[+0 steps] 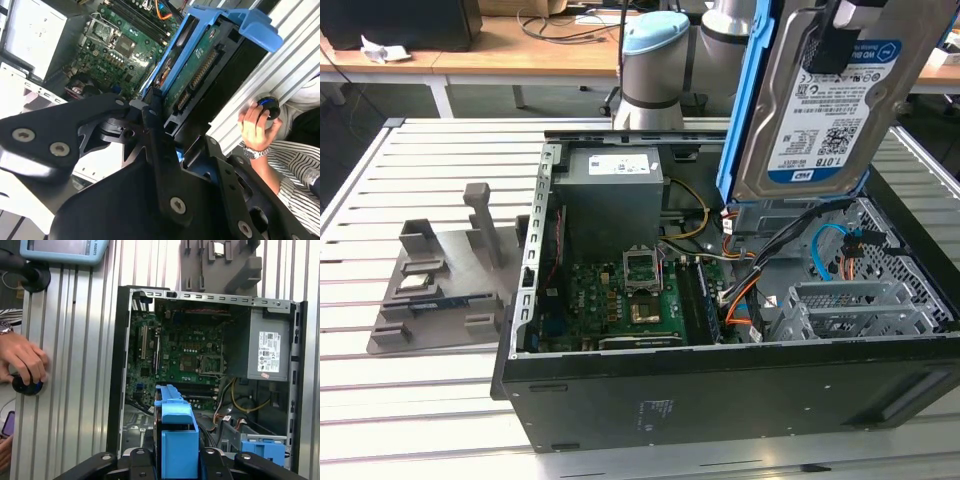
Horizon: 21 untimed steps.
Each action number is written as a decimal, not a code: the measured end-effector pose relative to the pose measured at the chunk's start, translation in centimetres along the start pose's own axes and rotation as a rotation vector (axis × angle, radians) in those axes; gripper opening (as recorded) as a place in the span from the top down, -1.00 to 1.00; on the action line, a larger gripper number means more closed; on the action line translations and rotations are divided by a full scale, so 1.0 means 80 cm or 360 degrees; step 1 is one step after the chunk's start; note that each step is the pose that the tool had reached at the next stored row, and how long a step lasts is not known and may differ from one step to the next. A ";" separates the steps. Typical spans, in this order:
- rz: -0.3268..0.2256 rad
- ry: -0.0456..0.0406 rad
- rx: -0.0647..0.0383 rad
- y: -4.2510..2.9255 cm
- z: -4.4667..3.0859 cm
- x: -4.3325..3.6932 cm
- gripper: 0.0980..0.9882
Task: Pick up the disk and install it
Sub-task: 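Pick up the disk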
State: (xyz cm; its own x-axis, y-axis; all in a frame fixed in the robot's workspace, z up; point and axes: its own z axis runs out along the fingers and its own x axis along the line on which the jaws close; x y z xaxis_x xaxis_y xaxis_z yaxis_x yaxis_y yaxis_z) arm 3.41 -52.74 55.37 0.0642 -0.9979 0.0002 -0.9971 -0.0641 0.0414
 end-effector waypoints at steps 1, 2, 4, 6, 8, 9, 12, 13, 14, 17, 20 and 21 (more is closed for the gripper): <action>0.0000 0.0000 0.0000 0.0001 0.0014 0.002 0.40; 0.0000 0.0000 0.0000 0.0001 0.0030 0.004 0.40; 0.0000 0.0000 0.0000 0.0003 0.0059 0.009 0.40; 0.0000 0.0000 0.0000 0.0004 0.0087 0.013 0.40; 0.0000 0.0000 0.0000 0.0004 0.0109 0.016 0.40; 0.0000 0.0000 0.0000 0.0005 0.0119 0.017 0.40; 0.0000 0.0000 0.0000 0.0006 0.0165 0.023 0.40; 0.0000 0.0000 0.0000 0.0005 0.0185 0.026 0.40; 0.0000 0.0000 0.0000 0.0005 0.0200 0.027 0.40; 0.0000 0.0000 0.0000 0.0005 0.0238 0.030 0.40; 0.0000 0.0000 0.0000 0.0003 0.0286 0.034 0.40; 0.0000 0.0000 0.0000 0.0002 0.0299 0.035 0.40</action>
State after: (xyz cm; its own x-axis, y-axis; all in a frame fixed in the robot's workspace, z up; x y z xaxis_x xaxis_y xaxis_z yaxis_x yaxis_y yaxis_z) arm 3.47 -55.51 52.98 0.0642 -0.9979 0.0001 -0.9971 -0.0641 0.0414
